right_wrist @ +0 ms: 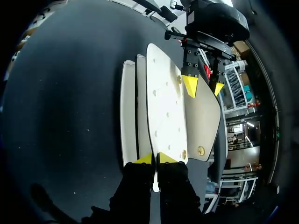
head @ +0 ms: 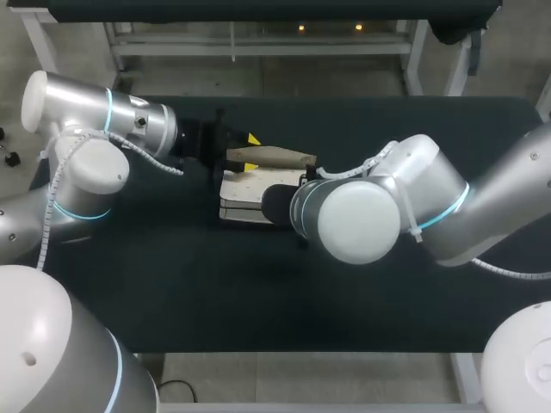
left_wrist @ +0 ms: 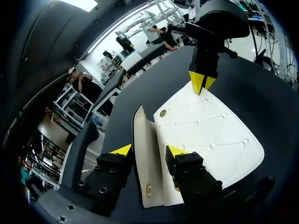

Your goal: Pick up the bag, open it, inspect its contents, close it, and place it on the opposite side

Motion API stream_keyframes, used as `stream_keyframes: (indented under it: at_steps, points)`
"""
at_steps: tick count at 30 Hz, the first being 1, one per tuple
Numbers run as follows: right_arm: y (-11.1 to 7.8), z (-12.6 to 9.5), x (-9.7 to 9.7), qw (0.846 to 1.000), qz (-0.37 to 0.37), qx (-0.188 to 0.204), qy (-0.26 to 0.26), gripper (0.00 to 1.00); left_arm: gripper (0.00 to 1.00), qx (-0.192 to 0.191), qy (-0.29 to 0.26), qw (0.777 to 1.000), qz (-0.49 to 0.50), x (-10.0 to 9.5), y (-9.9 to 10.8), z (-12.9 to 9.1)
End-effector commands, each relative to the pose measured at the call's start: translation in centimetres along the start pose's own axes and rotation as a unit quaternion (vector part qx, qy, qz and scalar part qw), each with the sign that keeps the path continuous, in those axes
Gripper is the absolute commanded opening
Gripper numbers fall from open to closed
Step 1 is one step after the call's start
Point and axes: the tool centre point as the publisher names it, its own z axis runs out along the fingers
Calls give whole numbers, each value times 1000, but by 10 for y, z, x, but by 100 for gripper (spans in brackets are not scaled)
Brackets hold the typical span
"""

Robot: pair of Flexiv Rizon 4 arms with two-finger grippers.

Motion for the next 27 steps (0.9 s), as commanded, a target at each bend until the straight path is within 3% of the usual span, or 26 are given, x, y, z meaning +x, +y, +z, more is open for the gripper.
stream_keyframes:
  at_steps: [1,2,3,5,9,13,27]
  points:
    - [-4,1,4,998,0,-10,-60,0,32,0,9,1000,-5,-8,2,-2]
    - [-4,1,4,998,0,-10,-60,0,21,-1,11,1000,-7,-9,2,-1]
    - [-4,1,4,998,0,-10,-60,0,18,-2,12,1000,-7,-10,3,-1]
    - [-4,1,4,998,0,-10,-60,0,13,-4,14,1000,-7,-11,3,0]
    - [-4,1,4,998,0,-10,-60,0,16,-3,18,1000,1,-12,-2,-2]
    - [-4,1,4,998,0,-10,-60,0,0,-6,22,1000,15,-9,-7,-5]
    - [-4,1,4,998,0,-10,-60,0,0,-7,31,998,53,24,-2,-1]
